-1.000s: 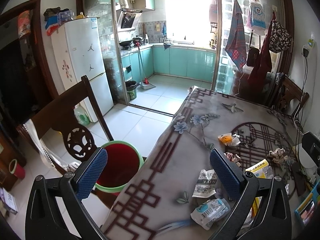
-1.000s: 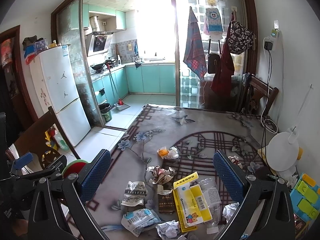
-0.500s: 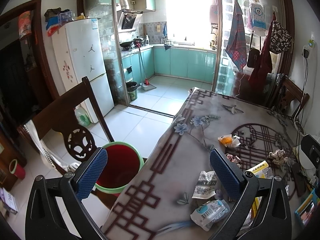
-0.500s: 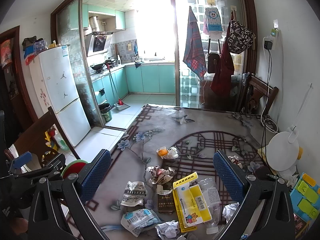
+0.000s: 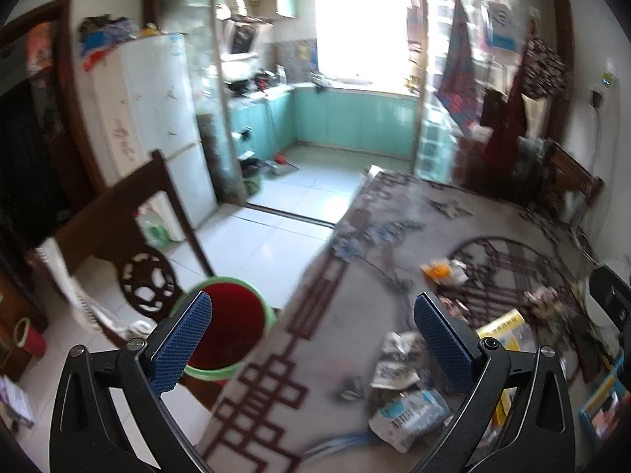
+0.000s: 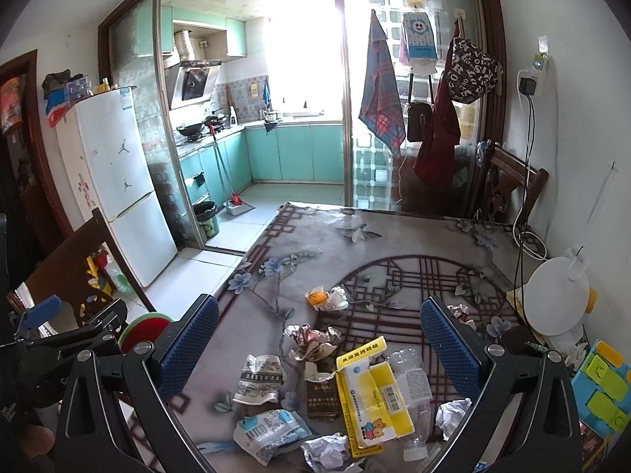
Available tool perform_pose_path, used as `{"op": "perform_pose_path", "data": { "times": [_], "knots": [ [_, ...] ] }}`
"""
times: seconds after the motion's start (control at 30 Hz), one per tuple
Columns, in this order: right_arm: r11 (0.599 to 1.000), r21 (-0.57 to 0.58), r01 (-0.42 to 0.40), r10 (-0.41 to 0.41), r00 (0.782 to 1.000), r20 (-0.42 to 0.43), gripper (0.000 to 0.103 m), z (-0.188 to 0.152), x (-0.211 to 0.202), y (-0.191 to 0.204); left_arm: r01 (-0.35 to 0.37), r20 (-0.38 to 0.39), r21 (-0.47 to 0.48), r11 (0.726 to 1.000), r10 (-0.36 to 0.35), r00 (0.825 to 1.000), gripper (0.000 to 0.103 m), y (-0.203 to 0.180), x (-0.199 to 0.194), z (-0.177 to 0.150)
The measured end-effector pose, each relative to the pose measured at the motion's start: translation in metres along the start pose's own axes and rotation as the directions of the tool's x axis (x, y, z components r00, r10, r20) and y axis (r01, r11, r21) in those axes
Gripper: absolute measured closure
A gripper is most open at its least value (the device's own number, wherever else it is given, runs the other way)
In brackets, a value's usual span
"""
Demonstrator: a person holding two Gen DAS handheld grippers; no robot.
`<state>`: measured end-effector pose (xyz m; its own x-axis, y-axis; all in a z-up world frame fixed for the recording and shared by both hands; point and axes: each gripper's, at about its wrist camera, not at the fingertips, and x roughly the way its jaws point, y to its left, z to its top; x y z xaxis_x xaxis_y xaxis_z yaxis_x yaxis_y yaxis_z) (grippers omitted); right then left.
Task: Collect trash
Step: 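Grasp the white barcoded snack bag with the left gripper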
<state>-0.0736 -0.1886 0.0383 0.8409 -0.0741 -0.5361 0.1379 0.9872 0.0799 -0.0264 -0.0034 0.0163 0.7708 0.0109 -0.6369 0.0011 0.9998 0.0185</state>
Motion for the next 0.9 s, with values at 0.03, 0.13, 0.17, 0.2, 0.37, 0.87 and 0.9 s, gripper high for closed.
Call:
{"op": "perform_pose_path", "data": {
  "times": [0.03,0.13,0.17,0.2,0.37,0.87,0.9],
  "knots": [
    [1.000,-0.005,0.011,-0.011,1.000,-0.012,0.000,-0.003,0.003,-0.005,0.048,-0.027,0.020,0.999,-0.047,0.999,0.000,-0.004,0.006,-0.004],
    [0.999,0.001,0.045,-0.045,0.997,-0.060,0.000,-0.014,0.013,-0.021,0.186,-0.141,0.076,0.980,-0.174,0.975,0.000,-0.023,0.030,-0.025],
    [0.998,0.013,0.056,-0.054,0.995,-0.078,0.000,-0.018,0.016,-0.028,0.225,-0.201,0.101,0.969,-0.201,0.959,0.000,-0.031,0.044,-0.038],
    [0.998,0.023,0.065,-0.063,0.994,-0.092,0.000,-0.021,0.019,-0.035,0.248,-0.244,0.121,0.961,-0.213,0.946,0.000,-0.039,0.054,-0.050],
    [0.993,0.044,0.110,-0.103,0.985,-0.137,0.000,-0.038,0.023,-0.060,0.330,-0.413,0.208,0.921,-0.224,0.883,0.000,-0.071,0.100,-0.107],
    [0.999,0.053,0.011,0.001,0.973,-0.231,0.000,-0.051,0.051,-0.059,0.406,-0.490,0.196,0.893,-0.269,0.829,0.077,-0.073,0.118,-0.137],
    [0.998,0.060,-0.028,0.041,0.971,-0.235,0.000,-0.049,0.057,-0.053,0.409,-0.481,0.183,0.894,-0.282,0.830,0.077,-0.065,0.110,-0.133]
  ]
}}
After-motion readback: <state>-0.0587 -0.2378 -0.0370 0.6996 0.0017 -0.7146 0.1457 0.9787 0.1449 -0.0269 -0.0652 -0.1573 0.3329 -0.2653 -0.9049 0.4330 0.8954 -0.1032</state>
